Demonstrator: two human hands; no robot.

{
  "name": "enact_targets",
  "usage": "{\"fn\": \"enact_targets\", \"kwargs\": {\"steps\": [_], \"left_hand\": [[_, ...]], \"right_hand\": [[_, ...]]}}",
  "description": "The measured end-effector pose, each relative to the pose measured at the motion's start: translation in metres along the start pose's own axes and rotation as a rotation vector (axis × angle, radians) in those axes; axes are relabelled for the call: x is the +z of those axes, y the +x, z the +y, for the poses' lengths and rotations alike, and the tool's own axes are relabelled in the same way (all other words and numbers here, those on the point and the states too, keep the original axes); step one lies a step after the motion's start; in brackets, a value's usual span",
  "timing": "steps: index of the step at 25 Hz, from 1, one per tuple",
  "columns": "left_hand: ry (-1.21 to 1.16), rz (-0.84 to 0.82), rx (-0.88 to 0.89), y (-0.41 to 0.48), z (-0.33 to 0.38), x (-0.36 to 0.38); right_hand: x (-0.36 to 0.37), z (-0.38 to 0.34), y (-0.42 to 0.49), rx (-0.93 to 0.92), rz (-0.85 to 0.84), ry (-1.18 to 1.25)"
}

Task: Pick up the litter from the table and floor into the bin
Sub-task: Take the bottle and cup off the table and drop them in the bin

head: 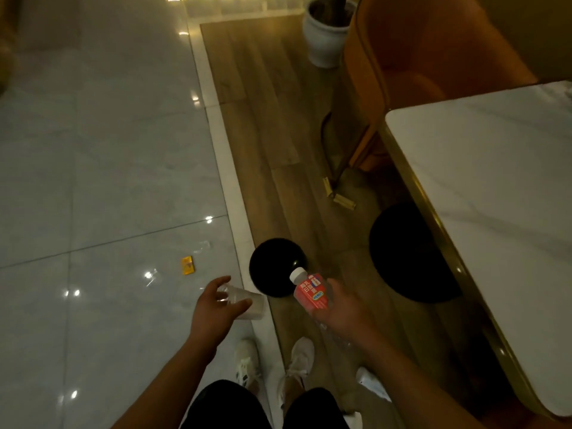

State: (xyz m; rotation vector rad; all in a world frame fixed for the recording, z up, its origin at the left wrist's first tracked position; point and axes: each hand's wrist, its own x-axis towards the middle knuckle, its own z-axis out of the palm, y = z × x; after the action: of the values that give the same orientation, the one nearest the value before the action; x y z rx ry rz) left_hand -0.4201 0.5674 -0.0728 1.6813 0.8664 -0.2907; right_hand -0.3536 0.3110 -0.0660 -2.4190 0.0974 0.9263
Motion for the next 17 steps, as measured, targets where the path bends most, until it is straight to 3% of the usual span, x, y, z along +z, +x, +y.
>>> {"fn": "enact_targets", "kwargs": {"steps": [9,17], "left_hand": [[0.165,-0.04,-0.027,0.093,-0.066,0.054],[0.504,-0.082,0.108,0.244,-0.14,0.099]], "right_hand": [[0.072,0.055,0.121,0.061,-0.183,0.016],[0.156,0.088,0.254,0.182,-0.099,0.066]]}}
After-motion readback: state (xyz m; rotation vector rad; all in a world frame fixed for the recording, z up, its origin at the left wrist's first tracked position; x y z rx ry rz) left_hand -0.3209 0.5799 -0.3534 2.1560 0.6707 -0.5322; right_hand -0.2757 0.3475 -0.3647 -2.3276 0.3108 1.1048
